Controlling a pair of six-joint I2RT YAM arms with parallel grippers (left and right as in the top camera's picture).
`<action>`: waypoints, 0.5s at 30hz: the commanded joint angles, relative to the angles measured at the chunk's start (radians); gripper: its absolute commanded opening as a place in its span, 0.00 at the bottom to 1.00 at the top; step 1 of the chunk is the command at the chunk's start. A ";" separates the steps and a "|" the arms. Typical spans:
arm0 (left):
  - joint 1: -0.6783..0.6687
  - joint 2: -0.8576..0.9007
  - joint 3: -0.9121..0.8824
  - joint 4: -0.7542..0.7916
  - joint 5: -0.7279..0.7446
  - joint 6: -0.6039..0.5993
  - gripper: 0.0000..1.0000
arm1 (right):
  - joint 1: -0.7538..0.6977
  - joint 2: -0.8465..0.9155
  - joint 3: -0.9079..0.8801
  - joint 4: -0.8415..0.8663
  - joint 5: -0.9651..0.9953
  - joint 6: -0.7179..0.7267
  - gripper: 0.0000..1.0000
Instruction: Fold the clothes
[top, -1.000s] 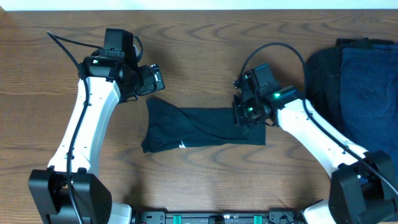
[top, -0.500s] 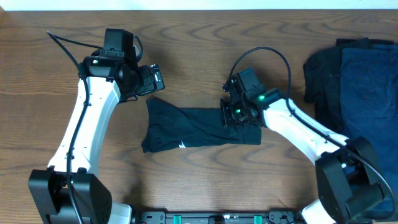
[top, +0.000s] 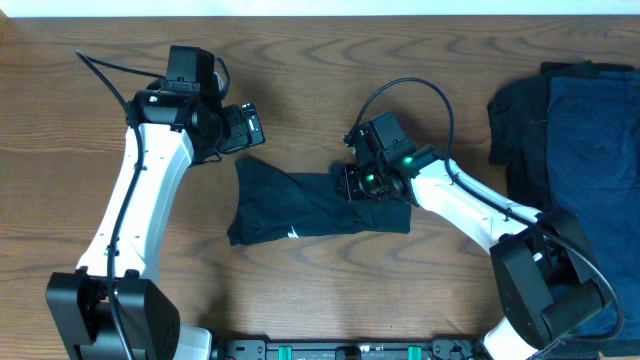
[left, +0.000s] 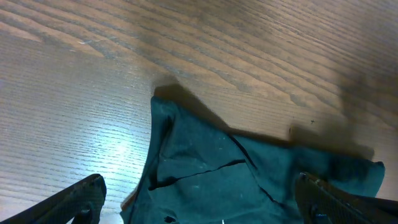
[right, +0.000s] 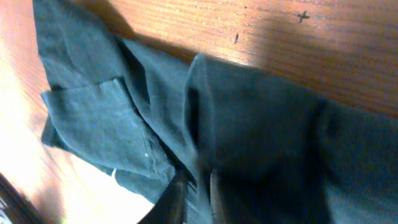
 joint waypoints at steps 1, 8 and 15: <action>0.001 -0.005 0.012 0.000 0.006 0.003 0.98 | 0.009 0.006 -0.002 0.010 -0.018 0.011 0.43; 0.000 -0.005 0.012 0.000 0.006 0.003 0.98 | -0.062 -0.018 0.034 0.008 -0.111 -0.011 0.57; 0.000 -0.005 0.012 0.000 0.006 0.003 0.98 | -0.148 -0.047 0.035 -0.007 -0.126 -0.057 0.54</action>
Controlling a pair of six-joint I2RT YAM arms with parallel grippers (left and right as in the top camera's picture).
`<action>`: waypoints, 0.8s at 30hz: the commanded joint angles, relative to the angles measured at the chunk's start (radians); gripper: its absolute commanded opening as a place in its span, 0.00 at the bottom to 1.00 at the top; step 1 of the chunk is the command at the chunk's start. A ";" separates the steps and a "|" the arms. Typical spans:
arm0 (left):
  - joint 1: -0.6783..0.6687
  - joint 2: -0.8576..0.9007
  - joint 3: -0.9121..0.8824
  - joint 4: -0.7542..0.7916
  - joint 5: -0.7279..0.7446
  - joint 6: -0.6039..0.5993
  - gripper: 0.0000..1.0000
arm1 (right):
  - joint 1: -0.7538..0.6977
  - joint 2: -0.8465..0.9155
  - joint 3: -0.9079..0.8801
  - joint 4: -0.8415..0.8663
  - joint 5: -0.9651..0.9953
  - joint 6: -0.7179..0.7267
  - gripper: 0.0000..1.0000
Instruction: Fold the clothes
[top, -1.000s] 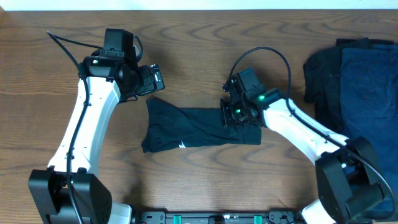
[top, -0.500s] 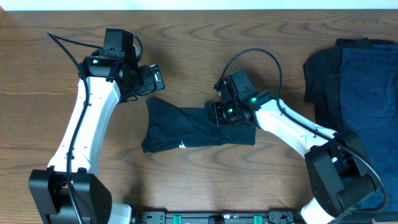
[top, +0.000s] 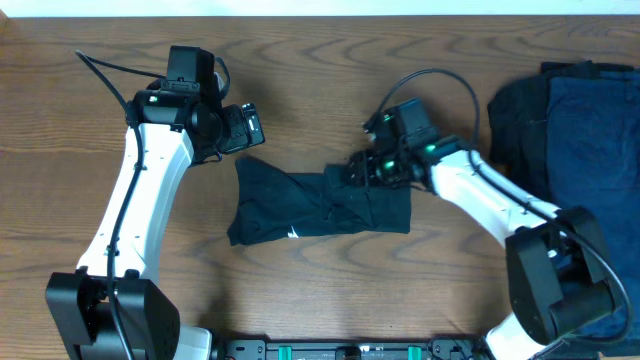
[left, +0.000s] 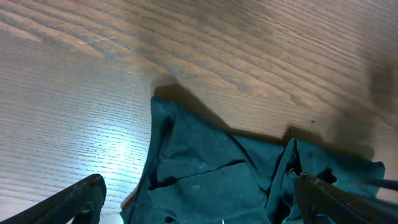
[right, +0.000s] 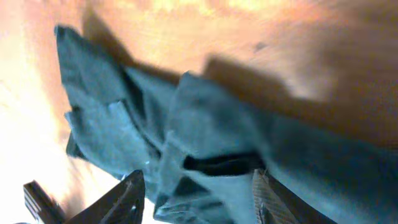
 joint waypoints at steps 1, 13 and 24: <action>0.000 -0.005 0.012 0.000 0.006 0.003 0.98 | -0.025 -0.034 0.026 -0.006 -0.026 -0.051 0.54; 0.000 -0.005 0.012 0.000 0.006 0.003 0.98 | 0.018 -0.031 -0.012 -0.058 0.194 0.006 0.07; 0.000 -0.005 0.012 0.000 0.006 0.003 0.98 | 0.026 -0.023 -0.046 -0.055 0.285 0.006 0.04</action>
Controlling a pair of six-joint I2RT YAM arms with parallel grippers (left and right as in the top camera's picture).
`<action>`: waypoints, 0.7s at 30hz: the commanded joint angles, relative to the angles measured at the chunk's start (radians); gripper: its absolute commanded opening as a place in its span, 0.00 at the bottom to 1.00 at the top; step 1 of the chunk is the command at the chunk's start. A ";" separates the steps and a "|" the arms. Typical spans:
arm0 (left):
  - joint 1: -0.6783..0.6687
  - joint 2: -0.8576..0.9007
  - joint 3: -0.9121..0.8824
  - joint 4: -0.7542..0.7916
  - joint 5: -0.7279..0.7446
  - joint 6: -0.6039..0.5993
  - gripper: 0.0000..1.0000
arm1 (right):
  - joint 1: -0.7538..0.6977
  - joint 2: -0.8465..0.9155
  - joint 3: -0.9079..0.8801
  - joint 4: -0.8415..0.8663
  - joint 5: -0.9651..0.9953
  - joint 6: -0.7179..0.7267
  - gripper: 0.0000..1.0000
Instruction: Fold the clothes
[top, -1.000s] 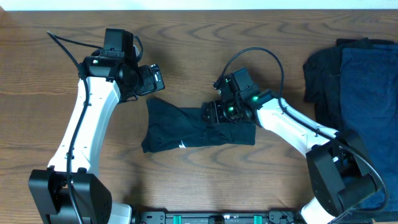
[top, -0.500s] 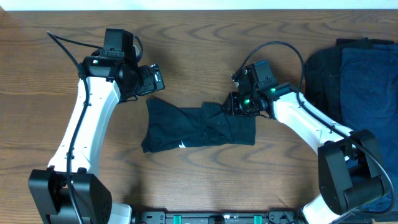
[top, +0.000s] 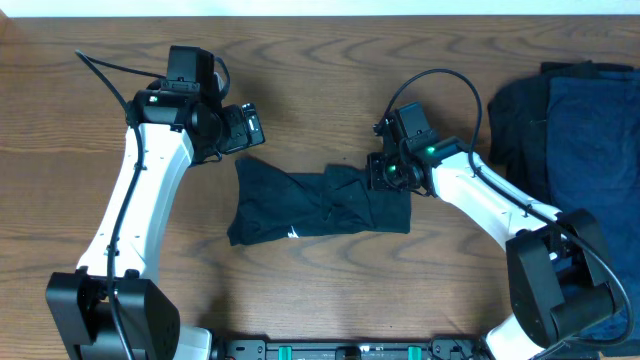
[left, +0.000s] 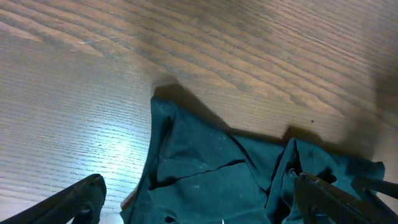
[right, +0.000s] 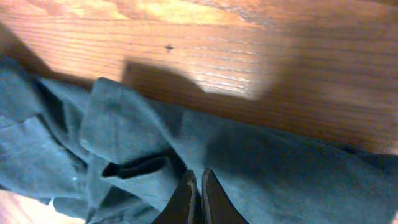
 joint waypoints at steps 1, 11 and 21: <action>0.001 -0.005 0.012 0.000 0.006 0.003 0.98 | 0.006 -0.013 -0.045 0.017 0.046 0.015 0.04; 0.000 -0.005 0.012 0.000 0.006 0.003 0.98 | 0.026 -0.013 -0.123 0.094 -0.018 0.041 0.04; 0.000 -0.005 0.012 0.000 0.006 0.003 0.98 | 0.073 -0.013 -0.123 0.109 -0.064 0.041 0.05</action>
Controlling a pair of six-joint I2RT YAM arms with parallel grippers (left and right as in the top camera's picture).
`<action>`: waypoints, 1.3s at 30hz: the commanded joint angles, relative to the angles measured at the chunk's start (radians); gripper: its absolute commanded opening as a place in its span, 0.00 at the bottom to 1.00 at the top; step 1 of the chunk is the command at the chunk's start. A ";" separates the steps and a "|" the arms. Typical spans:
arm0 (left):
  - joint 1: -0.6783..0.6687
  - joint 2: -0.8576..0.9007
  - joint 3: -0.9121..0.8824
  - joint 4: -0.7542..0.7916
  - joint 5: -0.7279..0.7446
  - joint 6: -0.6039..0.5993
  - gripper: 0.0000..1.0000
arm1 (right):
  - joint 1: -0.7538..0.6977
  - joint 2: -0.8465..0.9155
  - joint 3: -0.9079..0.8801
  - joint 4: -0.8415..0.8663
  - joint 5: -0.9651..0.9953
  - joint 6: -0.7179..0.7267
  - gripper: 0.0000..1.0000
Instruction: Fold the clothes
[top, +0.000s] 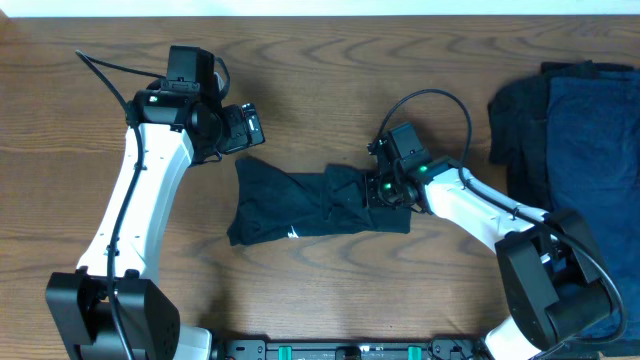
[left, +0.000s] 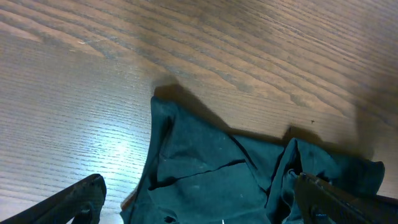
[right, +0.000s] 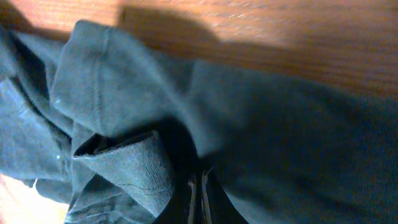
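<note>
A dark teal garment lies crumpled in a long strip at the table's middle, with a bunched fold near its centre. My right gripper is shut, and its thin fingertips are pushed into the dark crease beside that fold. Nothing shows between them. My left gripper hovers above the garment's upper left corner. It stands wide open, with its fingers at either side of the cloth and off it.
A pile of dark clothes with a blue garment on top lies at the right edge. The wooden table is bare behind the strip. The right arm's cable loops above its wrist.
My right gripper, still shut, has dropped from just over the garment's right part to the cloth, its tips now in the crease by the fold. The left arm has not moved.
My right gripper was first shut at the garment's middle by a raised fold. Then it stood open farther right, and the fold lay bunched at the centre. Later it was shut above the right part, and now presses into the crease. The left gripper stayed open throughout.
</note>
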 joint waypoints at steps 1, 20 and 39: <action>0.000 -0.005 0.011 0.000 0.006 0.003 0.98 | 0.031 -0.013 -0.004 -0.003 -0.021 0.014 0.05; 0.000 -0.005 0.011 0.000 0.006 0.003 0.98 | 0.061 -0.025 0.028 -0.085 -0.372 -0.127 0.02; 0.000 -0.005 0.011 0.000 0.006 0.003 0.98 | 0.082 -0.027 0.069 -0.066 -0.156 -0.010 0.01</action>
